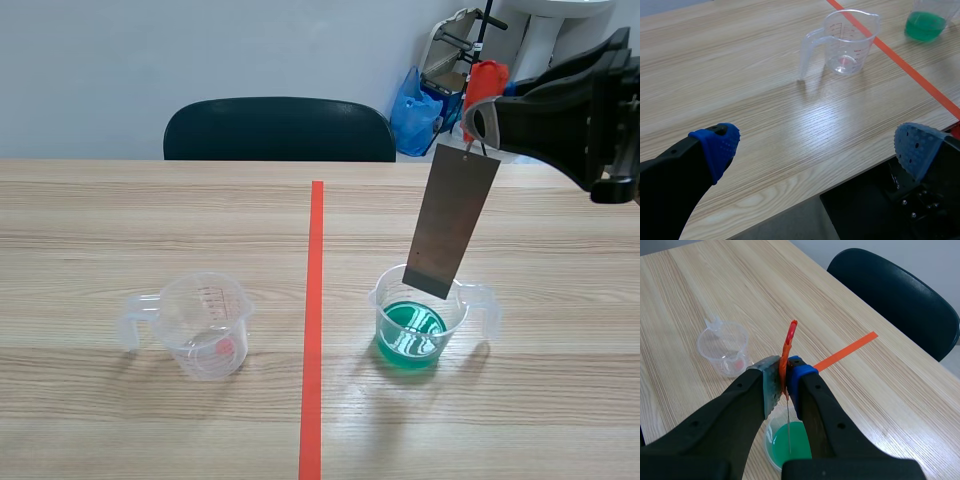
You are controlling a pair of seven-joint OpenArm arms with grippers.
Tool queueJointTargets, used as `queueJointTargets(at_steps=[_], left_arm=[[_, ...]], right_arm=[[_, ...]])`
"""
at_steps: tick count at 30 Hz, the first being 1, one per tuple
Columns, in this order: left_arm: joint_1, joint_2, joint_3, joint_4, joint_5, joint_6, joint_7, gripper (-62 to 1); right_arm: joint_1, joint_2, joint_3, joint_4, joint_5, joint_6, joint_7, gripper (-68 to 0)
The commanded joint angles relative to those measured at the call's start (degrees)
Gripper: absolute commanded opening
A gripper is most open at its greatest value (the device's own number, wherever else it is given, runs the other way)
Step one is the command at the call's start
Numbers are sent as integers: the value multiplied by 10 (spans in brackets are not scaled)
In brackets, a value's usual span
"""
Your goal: Do the redox reaction experiment
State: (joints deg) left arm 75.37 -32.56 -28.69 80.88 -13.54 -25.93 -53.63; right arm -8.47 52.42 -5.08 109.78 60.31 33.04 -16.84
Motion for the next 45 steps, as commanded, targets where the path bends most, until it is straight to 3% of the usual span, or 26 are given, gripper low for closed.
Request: queueJointTargets(at_steps=[1, 4, 8, 12, 17, 20, 26, 31, 37, 45], left_arm=[[1, -6, 1, 5, -7, -3, -9, 14], [-40, -35, 10, 5, -7, -9, -5, -12], [-128, -82, 45, 5, -7, -40, 19, -329], [-235, -122, 113, 5, -8, -88, 75, -370], [-401, -137, 234, 5, -8, -125, 174, -574], [-503, -132, 323, 5, -18, -126, 240, -584], [-679, -93, 467, 5, -88, -123, 354, -584], [-785, -31, 550, -2, -89, -100, 440, -584], [-864, 47, 613, -68, -78, -92, 462, -584], [-912, 121, 641, -152, -76, -94, 473, -583]], right_arm=[[5, 7, 10, 11, 8, -2, 10, -669], [5, 7, 10, 11, 8, -2, 10, -669], [5, 7, 10, 11, 8, -2, 10, -669], [5, 7, 10, 11, 8, -2, 10, -669], [5, 7, 10, 11, 8, -2, 10, -669], [5, 7, 10, 11, 8, -2, 10, -669], [5, 7, 10, 11, 8, -2, 11, -669], [5, 7, 10, 11, 8, -2, 11, -669], [5, 7, 10, 11, 8, -2, 11, -669], [5, 7, 10, 11, 8, -2, 10, -669]])
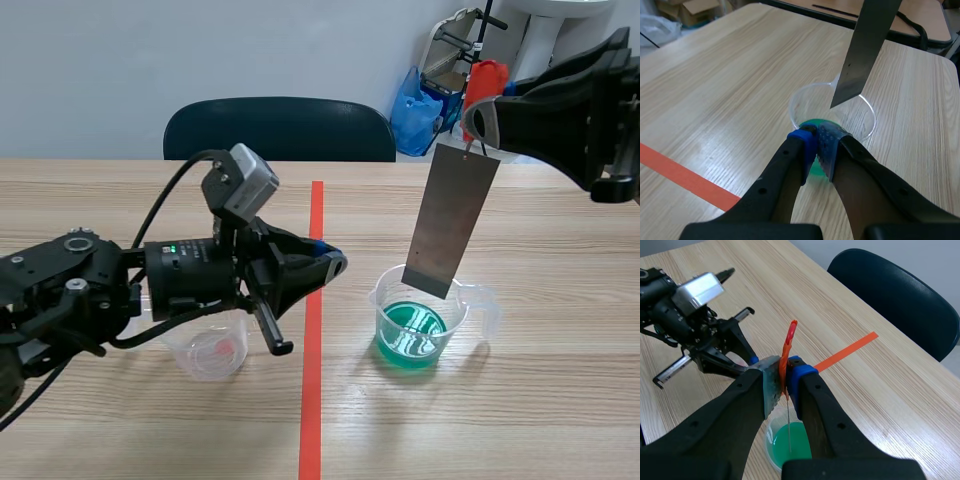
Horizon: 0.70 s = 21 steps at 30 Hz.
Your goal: Do the redox reaction experiment
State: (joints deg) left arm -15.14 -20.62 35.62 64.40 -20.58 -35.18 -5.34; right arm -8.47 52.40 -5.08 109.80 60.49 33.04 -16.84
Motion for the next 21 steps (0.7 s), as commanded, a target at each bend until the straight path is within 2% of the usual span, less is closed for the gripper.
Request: queueJointTargets(at_steps=[1, 21], left_arm=[[-10, 6, -3, 7, -6, -1, -10, -583], [-14, 22, -3, 3, -6, -10, -10, -583]], right_arm=[[5, 7, 10, 10, 6, -2, 10, -669], [5, 7, 10, 10, 6, -2, 10, -669]])
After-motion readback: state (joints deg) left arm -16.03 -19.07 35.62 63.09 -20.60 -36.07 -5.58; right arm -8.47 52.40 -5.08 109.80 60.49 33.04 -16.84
